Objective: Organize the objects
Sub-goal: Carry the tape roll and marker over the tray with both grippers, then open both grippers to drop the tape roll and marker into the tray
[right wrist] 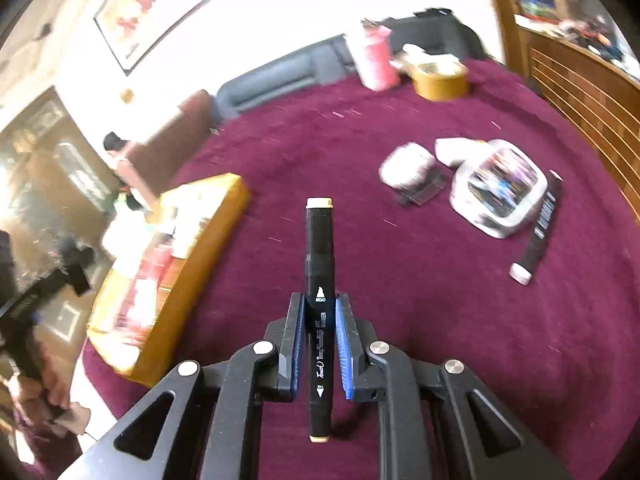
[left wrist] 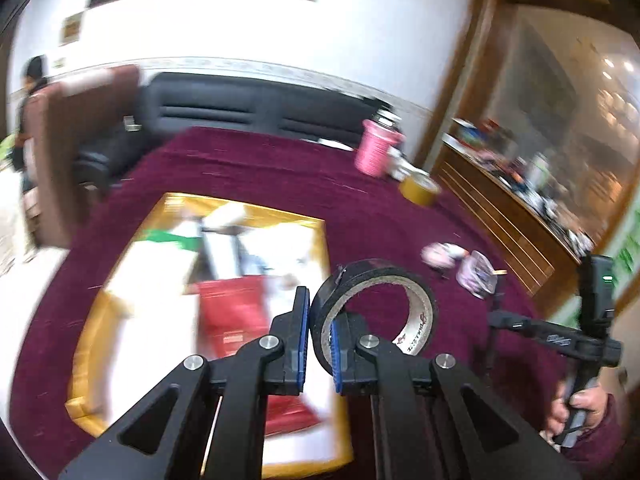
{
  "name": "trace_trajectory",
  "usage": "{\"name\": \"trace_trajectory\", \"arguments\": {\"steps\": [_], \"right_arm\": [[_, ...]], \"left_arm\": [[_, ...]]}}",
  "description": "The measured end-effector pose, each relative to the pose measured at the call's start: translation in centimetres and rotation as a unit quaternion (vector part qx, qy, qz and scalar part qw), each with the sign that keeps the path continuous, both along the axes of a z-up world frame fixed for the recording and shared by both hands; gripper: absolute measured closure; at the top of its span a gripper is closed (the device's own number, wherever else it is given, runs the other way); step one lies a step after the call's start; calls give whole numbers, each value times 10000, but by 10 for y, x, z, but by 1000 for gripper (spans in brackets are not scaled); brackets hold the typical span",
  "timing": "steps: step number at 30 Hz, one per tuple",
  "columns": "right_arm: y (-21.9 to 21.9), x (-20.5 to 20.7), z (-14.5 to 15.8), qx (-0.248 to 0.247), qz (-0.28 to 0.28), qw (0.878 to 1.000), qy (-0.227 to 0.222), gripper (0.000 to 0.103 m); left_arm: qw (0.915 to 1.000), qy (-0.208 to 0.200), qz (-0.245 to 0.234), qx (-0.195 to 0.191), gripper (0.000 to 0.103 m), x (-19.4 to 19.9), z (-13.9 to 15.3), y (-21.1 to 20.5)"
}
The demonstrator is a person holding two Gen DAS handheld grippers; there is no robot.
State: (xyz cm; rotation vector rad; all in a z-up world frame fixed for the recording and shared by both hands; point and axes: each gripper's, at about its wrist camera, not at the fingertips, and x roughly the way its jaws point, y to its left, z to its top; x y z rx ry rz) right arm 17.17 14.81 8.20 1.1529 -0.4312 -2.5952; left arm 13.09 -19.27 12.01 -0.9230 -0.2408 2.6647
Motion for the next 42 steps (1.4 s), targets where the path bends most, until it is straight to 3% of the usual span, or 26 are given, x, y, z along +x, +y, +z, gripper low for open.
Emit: {"name": "trace_trajectory", "arguments": {"steps": [6, 10, 15, 21, 29, 39, 42], "right_arm": [[-55, -3, 37, -377, 726, 9960, 361, 87], [-95, -13, 50, -638, 1246, 9897, 294, 87], [-144, -34, 41, -759, 1601, 9842, -26, 86], [-189, -61, 10, -442, 1646, 9845, -421, 86], [-212, -100, -20, 104, 1439, 9867, -753, 86], [-228, -124, -40, 542, 1135, 9873, -976, 86], [-229, -126, -40, 571, 1067, 9877, -991, 86]], "left_arm": [[9953, -276, 931, -47, 94, 7, -12, -79], [9924, -493, 1104, -237, 94, 6, -31, -99], [9893, -690, 1179, -519, 94, -4, -50, -112], [9873, -935, 1025, -768, 94, -24, -69, -108], [9853, -883, 991, -1074, 94, -34, -81, -97], [9850, -911, 1051, -1020, 93, -40, -87, -100], [9856, -851, 1092, -971, 84, -37, -84, -102]]}}
